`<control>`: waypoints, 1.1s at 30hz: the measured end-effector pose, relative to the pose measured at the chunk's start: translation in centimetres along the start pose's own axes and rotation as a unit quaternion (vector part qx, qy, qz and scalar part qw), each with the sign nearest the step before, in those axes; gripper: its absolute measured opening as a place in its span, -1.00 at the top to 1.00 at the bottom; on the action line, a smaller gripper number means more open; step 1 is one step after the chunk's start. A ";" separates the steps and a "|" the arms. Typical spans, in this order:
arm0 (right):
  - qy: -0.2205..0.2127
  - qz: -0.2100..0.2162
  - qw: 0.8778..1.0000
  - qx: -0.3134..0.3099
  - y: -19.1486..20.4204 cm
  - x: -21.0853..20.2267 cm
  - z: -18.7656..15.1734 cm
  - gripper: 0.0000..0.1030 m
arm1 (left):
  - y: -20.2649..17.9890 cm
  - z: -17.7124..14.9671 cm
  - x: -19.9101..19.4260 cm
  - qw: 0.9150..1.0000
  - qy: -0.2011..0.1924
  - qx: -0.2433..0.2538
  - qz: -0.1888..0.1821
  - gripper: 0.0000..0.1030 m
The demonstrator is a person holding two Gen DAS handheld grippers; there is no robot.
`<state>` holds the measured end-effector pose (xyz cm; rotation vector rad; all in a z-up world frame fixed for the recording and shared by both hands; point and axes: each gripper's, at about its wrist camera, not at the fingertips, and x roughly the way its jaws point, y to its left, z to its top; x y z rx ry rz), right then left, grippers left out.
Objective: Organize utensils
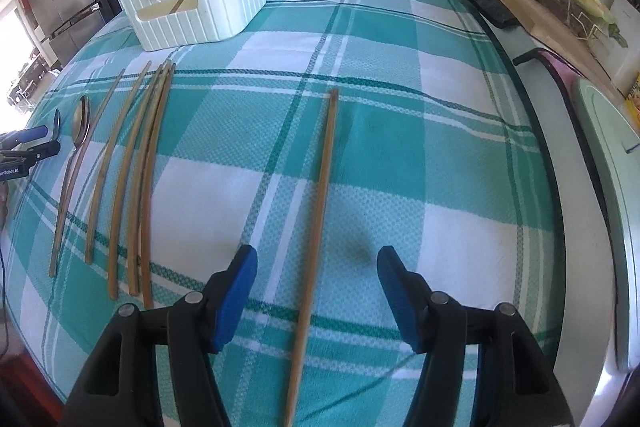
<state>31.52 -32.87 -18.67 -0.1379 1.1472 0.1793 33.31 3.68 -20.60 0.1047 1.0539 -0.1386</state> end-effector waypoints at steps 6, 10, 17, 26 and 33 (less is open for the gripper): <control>0.003 -0.006 1.000 0.003 0.1 2.7 4.4 0.04 | -0.9 1.3 0.1 1.000 -0.008 0.008 -0.007 0.29; -0.006 -0.016 0.999 0.034 -0.4 3.2 6.4 0.88 | -0.1 1.6 -0.4 1.000 -0.012 -0.010 -0.025 0.30; -0.086 0.039 0.993 0.067 -0.1 -3.8 6.0 0.88 | 1.0 1.0 -7.5 0.993 -0.094 -0.033 -0.060 0.30; -0.179 0.072 0.981 0.035 2.8 -14.4 3.1 0.88 | 1.7 -0.4 -15.3 0.979 -0.170 -0.045 -0.100 0.30; -0.235 0.071 0.969 0.017 5.2 -17.4 2.3 0.88 | 1.9 -0.5 -17.1 0.974 -0.189 -0.050 -0.117 0.30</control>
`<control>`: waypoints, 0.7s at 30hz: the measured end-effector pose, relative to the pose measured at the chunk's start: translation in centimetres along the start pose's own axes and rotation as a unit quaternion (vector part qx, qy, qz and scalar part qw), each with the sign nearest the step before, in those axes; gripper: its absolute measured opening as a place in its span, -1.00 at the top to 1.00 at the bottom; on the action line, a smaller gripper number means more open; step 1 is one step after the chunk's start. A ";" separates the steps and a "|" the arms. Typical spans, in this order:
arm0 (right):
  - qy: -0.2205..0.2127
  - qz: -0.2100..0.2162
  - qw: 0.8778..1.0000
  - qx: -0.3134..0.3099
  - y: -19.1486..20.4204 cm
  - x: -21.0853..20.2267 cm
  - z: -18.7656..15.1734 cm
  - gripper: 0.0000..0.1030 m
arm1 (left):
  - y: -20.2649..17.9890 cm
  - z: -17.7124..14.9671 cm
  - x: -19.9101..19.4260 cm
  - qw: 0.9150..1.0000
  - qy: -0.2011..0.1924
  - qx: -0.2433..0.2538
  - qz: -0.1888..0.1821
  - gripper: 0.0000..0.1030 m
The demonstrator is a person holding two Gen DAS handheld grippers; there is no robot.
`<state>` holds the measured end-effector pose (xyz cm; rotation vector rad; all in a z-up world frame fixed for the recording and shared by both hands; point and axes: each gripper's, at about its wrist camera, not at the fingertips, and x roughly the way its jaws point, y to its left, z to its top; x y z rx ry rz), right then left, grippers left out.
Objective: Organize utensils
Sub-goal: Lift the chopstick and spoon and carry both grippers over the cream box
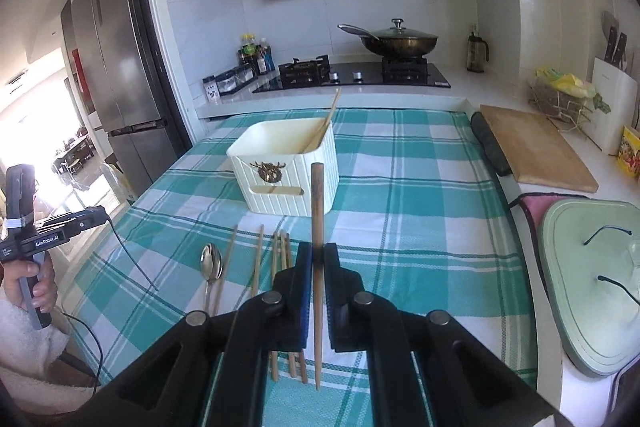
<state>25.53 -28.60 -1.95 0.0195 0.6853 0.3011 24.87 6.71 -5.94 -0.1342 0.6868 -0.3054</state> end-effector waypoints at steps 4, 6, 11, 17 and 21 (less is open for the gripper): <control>-0.018 0.004 1.000 0.000 0.7 0.3 0.9 0.88 | 0.2 0.7 0.2 1.000 0.005 -0.001 -0.004 0.30; -0.024 0.005 1.000 0.004 0.6 0.6 1.6 0.88 | 0.4 1.4 0.1 1.000 0.006 -0.005 -0.013 0.30; -0.036 0.010 0.999 0.011 -0.3 1.4 4.5 0.88 | 0.1 5.0 -0.6 0.999 -0.012 -0.005 -0.035 0.30; -0.081 0.000 0.996 -0.027 0.5 2.3 10.0 0.88 | -1.2 12.9 -1.0 0.996 -0.081 0.005 -0.040 0.30; -0.147 -0.004 0.988 -0.048 1.9 2.7 14.5 0.88 | -2.2 18.0 0.8 0.990 -0.138 0.000 -0.021 0.30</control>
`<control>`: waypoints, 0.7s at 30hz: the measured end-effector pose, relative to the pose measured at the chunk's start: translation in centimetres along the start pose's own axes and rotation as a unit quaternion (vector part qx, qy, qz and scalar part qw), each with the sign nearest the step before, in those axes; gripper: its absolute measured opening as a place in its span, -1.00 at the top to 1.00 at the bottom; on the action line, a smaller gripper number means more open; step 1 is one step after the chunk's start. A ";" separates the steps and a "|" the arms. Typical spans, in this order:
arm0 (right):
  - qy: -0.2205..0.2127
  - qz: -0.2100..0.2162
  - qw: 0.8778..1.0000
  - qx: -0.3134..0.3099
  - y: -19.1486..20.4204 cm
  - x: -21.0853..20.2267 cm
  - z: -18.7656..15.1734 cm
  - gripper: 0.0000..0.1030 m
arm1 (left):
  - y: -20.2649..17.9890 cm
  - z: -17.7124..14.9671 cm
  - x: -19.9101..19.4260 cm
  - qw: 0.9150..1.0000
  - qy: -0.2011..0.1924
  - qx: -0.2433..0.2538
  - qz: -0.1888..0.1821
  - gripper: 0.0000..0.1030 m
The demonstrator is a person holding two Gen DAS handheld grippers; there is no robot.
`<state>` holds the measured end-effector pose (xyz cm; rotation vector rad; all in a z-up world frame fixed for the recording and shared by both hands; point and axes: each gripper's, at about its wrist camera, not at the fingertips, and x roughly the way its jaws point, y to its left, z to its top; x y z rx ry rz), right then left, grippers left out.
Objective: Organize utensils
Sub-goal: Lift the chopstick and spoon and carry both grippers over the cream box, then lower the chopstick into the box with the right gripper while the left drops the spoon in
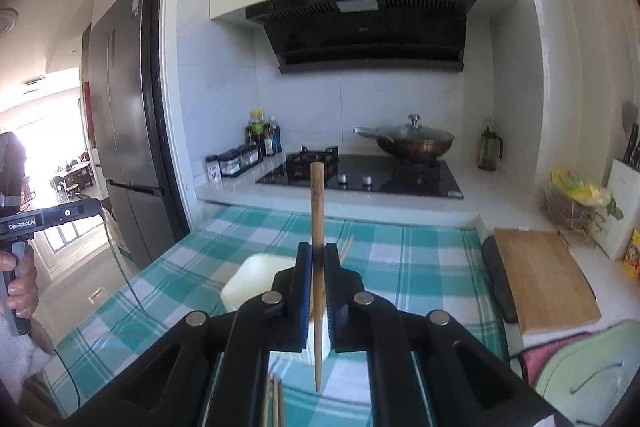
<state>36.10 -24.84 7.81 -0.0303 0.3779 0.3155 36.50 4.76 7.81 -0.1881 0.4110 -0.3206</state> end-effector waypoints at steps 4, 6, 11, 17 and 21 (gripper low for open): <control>-0.061 0.011 0.998 0.000 0.9 2.8 2.7 0.88 | -0.3 1.5 5.0 1.000 -0.009 -0.014 0.009 0.30; -0.066 0.019 0.998 -0.001 1.3 4.9 2.8 0.88 | -0.2 1.2 7.6 1.000 0.008 -0.017 0.011 0.30; 0.004 0.025 1.000 -0.003 1.2 12.2 0.4 0.88 | 0.2 -1.4 14.5 0.995 0.094 -0.015 0.025 0.30; 0.146 0.055 0.985 0.078 -1.4 19.6 -3.4 0.88 | 0.9 -5.0 19.0 0.981 0.189 -0.025 0.023 0.30; 0.182 0.061 0.976 0.099 -1.8 21.6 -5.1 0.81 | 0.9 -6.5 19.9 0.976 0.213 -0.030 0.022 0.28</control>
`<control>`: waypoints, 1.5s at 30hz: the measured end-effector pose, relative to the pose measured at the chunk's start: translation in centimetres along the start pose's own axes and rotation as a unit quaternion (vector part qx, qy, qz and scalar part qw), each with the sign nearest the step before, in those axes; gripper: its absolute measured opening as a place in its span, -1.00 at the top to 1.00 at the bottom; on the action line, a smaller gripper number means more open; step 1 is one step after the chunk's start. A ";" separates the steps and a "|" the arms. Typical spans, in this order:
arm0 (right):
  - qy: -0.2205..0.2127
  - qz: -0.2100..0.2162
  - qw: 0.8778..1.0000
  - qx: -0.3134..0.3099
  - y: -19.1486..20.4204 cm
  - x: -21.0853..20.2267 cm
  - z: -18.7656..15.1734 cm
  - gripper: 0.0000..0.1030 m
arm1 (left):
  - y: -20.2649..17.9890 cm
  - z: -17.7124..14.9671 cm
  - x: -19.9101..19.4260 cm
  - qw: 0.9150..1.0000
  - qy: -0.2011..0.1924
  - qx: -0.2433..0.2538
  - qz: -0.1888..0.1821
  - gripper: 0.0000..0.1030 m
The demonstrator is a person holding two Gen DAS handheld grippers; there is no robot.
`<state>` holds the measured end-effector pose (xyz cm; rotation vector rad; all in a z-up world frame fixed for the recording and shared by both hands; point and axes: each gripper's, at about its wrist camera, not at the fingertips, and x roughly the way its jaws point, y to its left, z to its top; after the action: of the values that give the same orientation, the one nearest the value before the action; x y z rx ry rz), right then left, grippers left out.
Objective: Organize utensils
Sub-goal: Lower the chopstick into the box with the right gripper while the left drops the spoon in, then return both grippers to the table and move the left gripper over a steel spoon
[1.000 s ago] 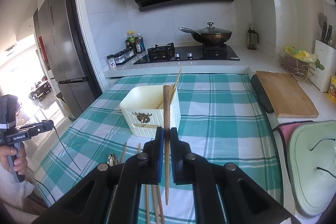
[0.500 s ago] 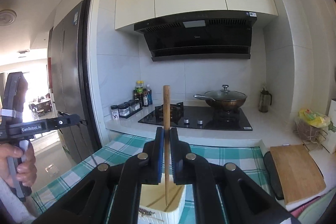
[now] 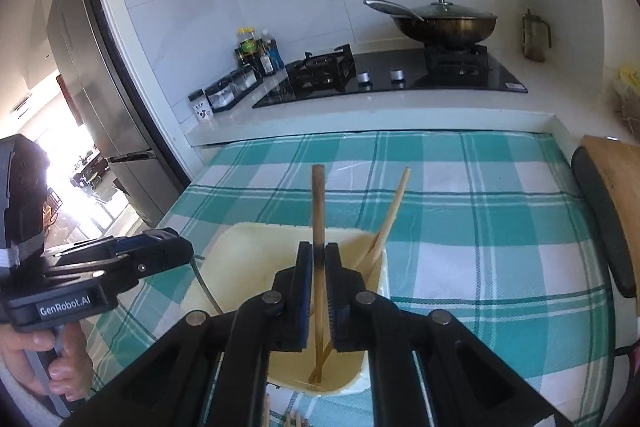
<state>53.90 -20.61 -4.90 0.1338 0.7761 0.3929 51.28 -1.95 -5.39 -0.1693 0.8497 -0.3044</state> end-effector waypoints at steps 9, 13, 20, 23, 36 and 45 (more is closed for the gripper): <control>-0.017 -0.005 1.000 0.001 -0.7 -5.7 -3.8 0.25 | 1.2 -7.2 -6.6 0.998 0.020 0.060 0.025 -0.46; -0.001 -0.058 0.997 -0.047 -2.3 -9.9 -11.0 0.14 | 4.2 -15.5 -8.5 0.996 0.040 0.057 0.057 -0.56; 0.068 -0.162 0.984 -0.001 -7.6 -12.2 -26.1 0.14 | 7.7 -25.2 -5.9 0.993 0.045 -0.037 0.107 -0.56; 0.075 -0.193 0.978 0.010 -8.5 -11.8 -28.7 0.14 | 7.4 -25.9 -4.9 0.990 0.019 -0.025 0.136 -0.58; 0.066 -0.196 0.978 0.007 -8.5 -11.6 -28.7 0.09 | 6.6 -26.0 -3.5 0.986 0.041 0.004 0.164 -0.98; 0.065 -0.195 0.979 0.007 -8.4 -11.6 -28.8 0.09 | 6.5 -26.0 -3.5 0.986 0.041 0.004 0.164 -0.98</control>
<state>28.65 -33.65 -19.90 -0.0329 0.9128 0.0233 30.67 4.68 -21.57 -0.0070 0.9410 -0.0054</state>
